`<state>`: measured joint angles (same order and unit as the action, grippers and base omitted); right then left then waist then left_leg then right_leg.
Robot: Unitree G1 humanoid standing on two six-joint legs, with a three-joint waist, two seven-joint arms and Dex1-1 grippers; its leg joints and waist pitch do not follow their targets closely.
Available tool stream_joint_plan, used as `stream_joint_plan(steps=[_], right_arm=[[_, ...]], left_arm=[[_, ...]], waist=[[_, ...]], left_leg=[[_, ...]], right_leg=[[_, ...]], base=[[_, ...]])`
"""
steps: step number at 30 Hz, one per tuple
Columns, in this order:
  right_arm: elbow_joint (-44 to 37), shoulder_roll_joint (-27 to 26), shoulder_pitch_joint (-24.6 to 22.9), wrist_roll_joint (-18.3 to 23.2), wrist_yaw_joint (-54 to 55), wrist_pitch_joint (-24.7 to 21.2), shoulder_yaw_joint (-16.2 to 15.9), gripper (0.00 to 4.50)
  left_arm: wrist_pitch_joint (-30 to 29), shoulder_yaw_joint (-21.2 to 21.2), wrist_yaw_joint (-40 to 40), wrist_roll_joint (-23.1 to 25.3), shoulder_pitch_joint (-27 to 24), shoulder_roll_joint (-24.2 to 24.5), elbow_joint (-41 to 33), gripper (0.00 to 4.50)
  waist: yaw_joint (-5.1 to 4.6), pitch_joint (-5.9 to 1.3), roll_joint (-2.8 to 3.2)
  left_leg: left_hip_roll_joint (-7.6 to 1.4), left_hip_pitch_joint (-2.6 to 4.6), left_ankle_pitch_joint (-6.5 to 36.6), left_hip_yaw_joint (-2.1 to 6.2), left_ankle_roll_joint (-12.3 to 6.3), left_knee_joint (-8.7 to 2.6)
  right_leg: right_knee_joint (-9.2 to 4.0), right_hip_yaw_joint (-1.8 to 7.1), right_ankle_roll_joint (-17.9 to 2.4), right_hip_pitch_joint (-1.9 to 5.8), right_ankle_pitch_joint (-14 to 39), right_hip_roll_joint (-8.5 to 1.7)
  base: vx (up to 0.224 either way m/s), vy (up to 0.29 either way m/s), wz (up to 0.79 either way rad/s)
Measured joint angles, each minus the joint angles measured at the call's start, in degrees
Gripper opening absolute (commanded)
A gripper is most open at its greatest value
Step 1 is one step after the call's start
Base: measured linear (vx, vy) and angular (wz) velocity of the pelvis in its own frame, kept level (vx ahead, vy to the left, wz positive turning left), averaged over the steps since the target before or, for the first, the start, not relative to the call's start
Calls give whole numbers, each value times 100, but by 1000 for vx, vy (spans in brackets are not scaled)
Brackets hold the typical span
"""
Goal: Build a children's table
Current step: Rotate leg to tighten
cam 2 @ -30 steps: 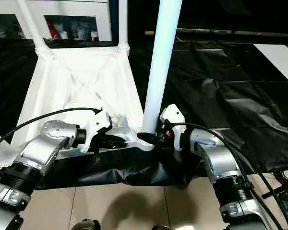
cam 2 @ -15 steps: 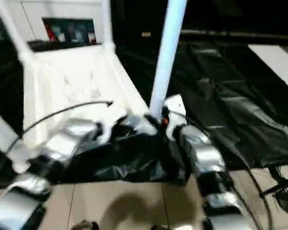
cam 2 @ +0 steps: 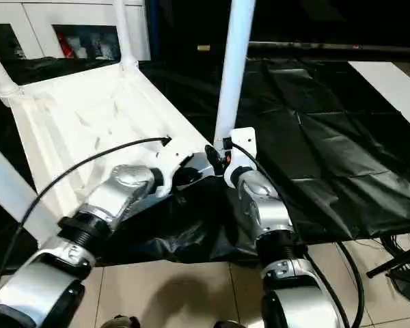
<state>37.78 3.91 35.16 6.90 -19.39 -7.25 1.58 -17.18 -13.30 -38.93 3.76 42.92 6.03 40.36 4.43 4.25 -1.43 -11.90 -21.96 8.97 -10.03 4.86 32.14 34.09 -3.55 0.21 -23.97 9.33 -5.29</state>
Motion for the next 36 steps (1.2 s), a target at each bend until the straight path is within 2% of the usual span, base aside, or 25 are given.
stream_joint_plan(steps=[2, 7, 14, 17, 19, 21, 22, 25, 32, 36], right_arm=[[-194, 214, -138, 22, -450, -10, -149, 339], [-993, 994, -615, 185, -2036, -273, -599, 339], [-1525, 1658, -848, 456, -3266, -391, -758, 339], [-1688, 1712, -857, 558, -3568, -557, -772, 339], [-1765, 1749, -856, 647, -3700, -640, -774, 313], [-1770, 1748, -856, 666, -3769, -695, -787, 313], [-1770, 1748, -857, 671, -3817, -716, -828, 293], [-1760, 1724, -856, 666, -3853, -721, -903, 282], [-1714, 1700, -832, 649, -3888, -725, -920, 219], [-1707, 1708, -828, 649, -3895, -730, -916, 203]], left_arm=[[115, 0, -304, -56, -43, 164, -22, 0], [257, -5, -1432, -295, -405, 733, -520, 0], [255, -53, -2382, -515, -773, 1261, -1047, 0], [309, -64, -2590, -523, -878, 1374, -1178, 0], [340, -64, -2699, -525, -924, 1425, -1233, 0], [341, -64, -2736, -529, -955, 1452, -1279, 0], [331, -63, -2761, -533, -980, 1469, -1320, 0], [286, -66, -2818, -554, -998, 1483, -1366, 0], [260, -67, -2824, -556, -996, 1477, -1379, 0], [260, -67, -2820, -555, -979, 1463, -1355, 0]], waist=[[2, 4, 7], [38, 8, 20], [66, 11, 28], [73, 11, 28], [80, 11, 27], [77, 10, 26], [74, 10, 25], [81, 11, 21], [87, 10, 20], [93, 10, 20]], left_leg=[[0, 0, 0, 0, 0, -11], [-1, 0, 0, -4, 0, -27], [-1, -2, 0, -5, 0, -15], [-1, -4, 0, -12, 0, -11], [-1, -4, 0, -14, 0, -5], [-1, -7, 0, -17, -1, 4], [-2, -7, 0, -16, 0, 11], [-2, -9, 0, -18, -1, 15], [-2, -11, -1, -24, -2, 23], [-2, -11, -2, -25, -3, 29]], right_leg=[[-1, -4, -1, -1, 0, 0], [-2, -7, 3, -6, 4, 1], [-7, 1, 4, -5, 6, -3], [-6, 2, 3, -5, 7, -3], [-6, 1, 2, -2, 7, -4], [-5, 2, 2, -2, 7, -4], [-4, 3, 2, -1, 7, -4], [-3, 4, 2, -2, 8, -6], [-1, 5, 2, -2, 8, -6], [4, 6, 2, -1, 8, -7]], base=[[0, 0, 0], [0, 0, 0], [0, 0, 0], [0, 0, 0], [0, 0, 0], [0, 0, 0], [0, 0, 0], [0, 0, 0], [0, 0, 0], [0, 0, 0]])
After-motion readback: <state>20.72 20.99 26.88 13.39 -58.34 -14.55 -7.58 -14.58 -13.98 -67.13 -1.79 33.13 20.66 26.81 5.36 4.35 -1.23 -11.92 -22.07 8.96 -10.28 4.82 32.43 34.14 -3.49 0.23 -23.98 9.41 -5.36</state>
